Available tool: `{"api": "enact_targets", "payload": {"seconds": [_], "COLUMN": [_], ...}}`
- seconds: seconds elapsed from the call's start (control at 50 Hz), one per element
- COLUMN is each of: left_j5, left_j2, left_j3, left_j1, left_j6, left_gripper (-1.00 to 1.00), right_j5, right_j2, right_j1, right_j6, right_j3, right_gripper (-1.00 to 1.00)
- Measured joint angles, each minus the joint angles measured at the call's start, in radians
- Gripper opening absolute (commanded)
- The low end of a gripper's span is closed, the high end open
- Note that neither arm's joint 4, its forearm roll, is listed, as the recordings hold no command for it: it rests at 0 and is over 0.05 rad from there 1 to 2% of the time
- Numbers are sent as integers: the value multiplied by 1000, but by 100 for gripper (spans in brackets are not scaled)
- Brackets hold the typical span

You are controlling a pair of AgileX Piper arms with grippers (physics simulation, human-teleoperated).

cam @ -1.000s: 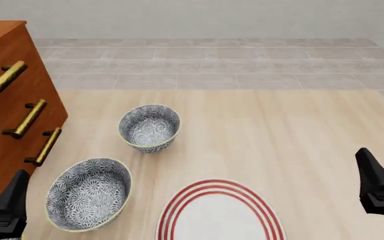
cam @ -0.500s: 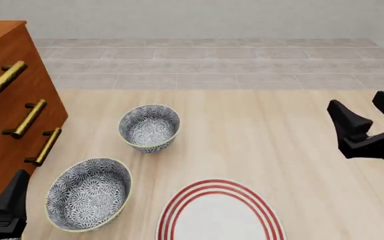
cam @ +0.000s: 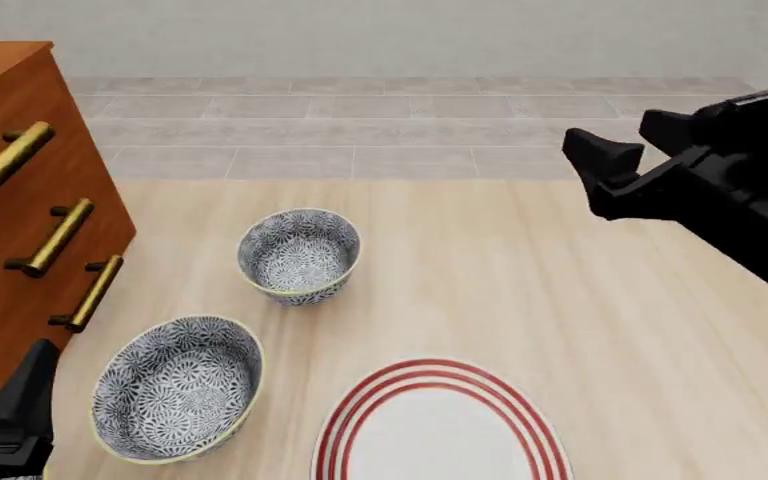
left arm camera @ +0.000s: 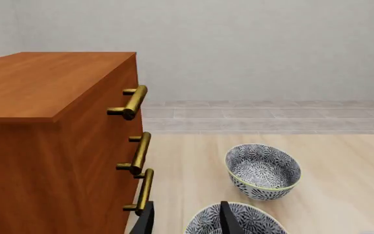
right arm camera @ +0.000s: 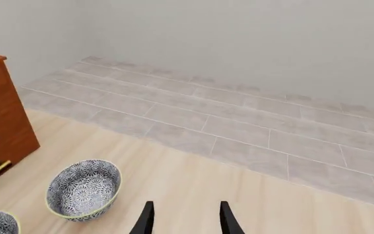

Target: Pick up the bowl and put it in the front on the plate.

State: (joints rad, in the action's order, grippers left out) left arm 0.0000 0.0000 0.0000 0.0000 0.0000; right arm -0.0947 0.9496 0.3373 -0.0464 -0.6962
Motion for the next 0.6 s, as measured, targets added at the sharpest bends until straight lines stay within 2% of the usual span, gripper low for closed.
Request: {"api": "enact_targets", "payload": {"seconds": [0.36,0.6], "left_j5": [0,0], "left_j2": [0,0], "left_j3": [0,0], "left_j1": [0,0], "left_j6": [0,0], "left_gripper": [100,100], "right_j5": [-1,-17], "right_j2": [193,322], "right_j1": [97,163], "right_j6": [11,-3], "right_j3": [-149,-239], "right_gripper": [100,100]}}
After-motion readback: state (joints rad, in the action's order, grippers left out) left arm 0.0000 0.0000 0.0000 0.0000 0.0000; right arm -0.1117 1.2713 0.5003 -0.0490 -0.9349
